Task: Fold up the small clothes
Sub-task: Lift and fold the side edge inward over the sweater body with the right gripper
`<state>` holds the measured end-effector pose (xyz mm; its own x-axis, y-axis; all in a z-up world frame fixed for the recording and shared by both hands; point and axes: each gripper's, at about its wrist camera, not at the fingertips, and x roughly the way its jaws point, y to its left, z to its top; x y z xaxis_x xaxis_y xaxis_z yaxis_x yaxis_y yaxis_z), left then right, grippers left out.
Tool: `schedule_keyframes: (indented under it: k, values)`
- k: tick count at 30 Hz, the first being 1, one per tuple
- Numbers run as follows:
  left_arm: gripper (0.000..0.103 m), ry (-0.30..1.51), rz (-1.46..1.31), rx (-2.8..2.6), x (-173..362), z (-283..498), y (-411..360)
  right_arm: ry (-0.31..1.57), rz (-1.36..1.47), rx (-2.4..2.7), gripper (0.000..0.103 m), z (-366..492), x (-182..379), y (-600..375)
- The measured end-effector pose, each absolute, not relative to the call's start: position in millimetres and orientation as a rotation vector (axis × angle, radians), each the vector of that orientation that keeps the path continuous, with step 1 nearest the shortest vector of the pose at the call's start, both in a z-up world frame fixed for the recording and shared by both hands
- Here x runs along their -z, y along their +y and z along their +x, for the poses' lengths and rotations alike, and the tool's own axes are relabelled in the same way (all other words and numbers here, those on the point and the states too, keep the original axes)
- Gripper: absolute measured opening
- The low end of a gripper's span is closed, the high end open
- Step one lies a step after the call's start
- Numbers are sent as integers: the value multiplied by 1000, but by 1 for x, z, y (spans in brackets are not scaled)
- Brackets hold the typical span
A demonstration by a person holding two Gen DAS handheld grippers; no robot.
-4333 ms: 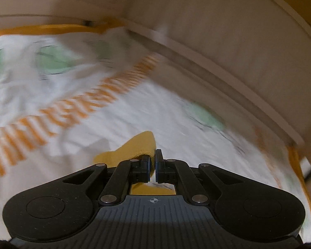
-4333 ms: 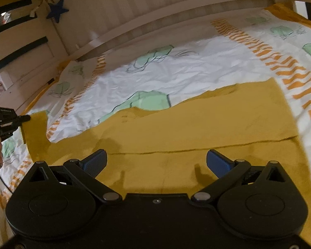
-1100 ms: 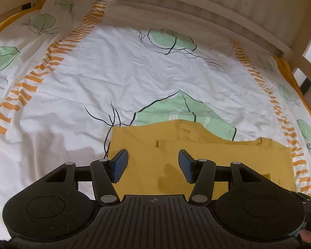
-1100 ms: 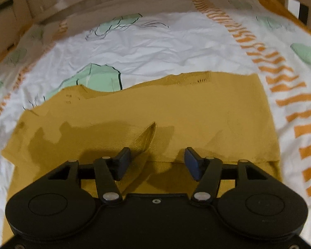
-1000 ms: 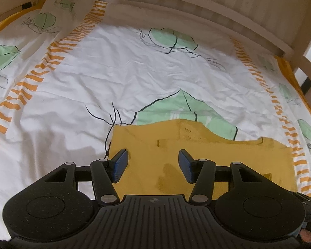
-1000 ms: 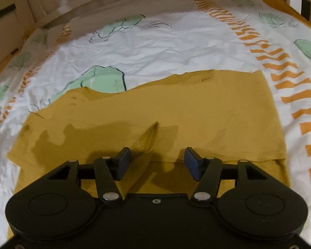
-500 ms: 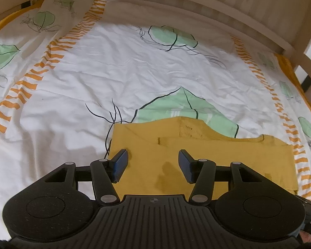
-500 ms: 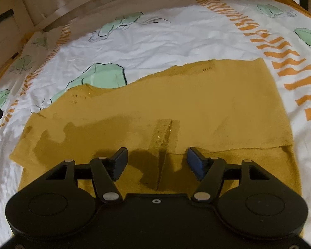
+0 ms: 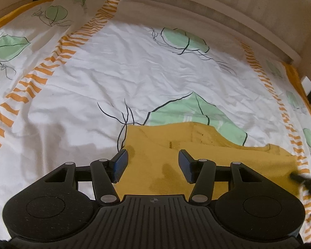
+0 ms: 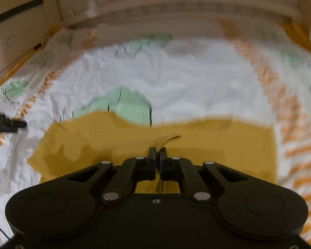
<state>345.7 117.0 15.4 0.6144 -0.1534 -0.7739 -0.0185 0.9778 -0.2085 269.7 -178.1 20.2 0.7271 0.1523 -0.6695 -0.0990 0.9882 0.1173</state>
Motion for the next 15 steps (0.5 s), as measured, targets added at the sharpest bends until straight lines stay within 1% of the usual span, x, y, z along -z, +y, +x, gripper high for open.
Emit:
schedule_keyframes:
  k: [3, 6, 15]
  values:
    - [52, 912, -208, 81, -14, 346, 116, 702, 14, -101, 9, 275, -42, -188]
    - [52, 920, -203, 88, -12, 347, 113, 694, -7, -45, 9, 281, -49, -207]
    - [52, 958, -144, 100, 3, 347, 97, 795, 37, 84, 9, 304, -14, -261]
